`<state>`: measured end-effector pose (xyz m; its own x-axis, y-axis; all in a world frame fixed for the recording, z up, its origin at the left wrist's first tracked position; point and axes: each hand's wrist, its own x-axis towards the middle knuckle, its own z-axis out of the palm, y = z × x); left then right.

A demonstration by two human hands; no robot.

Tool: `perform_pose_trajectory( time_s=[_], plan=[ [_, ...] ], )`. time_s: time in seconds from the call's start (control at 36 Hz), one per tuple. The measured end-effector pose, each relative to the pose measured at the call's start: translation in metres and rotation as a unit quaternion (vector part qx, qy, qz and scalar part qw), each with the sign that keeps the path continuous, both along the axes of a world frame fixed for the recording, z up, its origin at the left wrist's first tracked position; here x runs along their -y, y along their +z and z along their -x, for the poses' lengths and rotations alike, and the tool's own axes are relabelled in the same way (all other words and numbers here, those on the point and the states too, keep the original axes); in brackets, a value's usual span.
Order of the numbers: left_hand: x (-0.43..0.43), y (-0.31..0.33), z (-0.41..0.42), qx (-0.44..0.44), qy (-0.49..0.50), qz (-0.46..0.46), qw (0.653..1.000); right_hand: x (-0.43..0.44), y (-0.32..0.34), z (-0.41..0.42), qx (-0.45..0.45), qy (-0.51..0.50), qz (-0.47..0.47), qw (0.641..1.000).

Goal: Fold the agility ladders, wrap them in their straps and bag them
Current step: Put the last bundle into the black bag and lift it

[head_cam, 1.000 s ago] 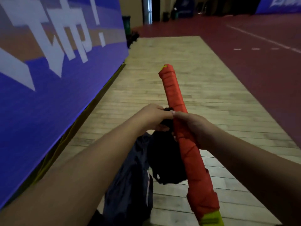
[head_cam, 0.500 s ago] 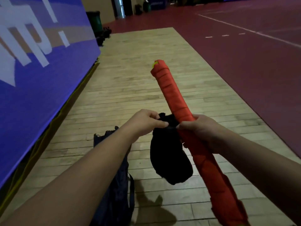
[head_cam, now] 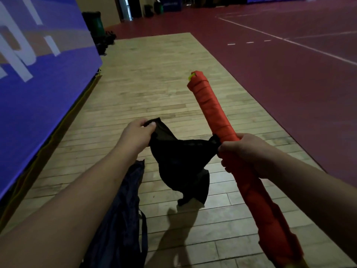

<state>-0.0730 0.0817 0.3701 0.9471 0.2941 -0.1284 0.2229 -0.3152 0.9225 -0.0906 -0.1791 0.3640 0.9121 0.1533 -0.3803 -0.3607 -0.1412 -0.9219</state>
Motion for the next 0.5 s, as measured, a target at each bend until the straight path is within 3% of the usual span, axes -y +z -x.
perform_pose_trajectory(
  time_s=[0.06,0.14,0.19,0.31,0.42,0.5],
  plan=[
    [-0.004,0.001,-0.001,0.018,0.045,0.040,0.998,0.001,-0.001,-0.002,-0.008,-0.005,0.012,1.000],
    [-0.011,0.003,-0.001,0.022,0.080,0.211,0.974,0.001,-0.004,-0.007,-0.013,-0.009,0.054,0.998],
    [-0.013,0.003,-0.001,0.026,0.087,0.274,0.958,0.001,-0.009,-0.009,-0.012,-0.020,0.082,0.996],
    [-0.021,-0.001,-0.005,0.014,0.086,0.221,0.971,-0.002,-0.013,-0.012,0.016,-0.040,0.115,0.992],
    [-0.022,-0.006,-0.007,0.000,-0.001,0.150,0.989,-0.010,-0.005,-0.012,0.043,-0.031,0.060,0.997],
    [-0.022,-0.005,-0.008,-0.015,-0.020,0.156,0.987,-0.015,0.005,-0.009,0.058,0.020,0.026,0.998]
  ],
)
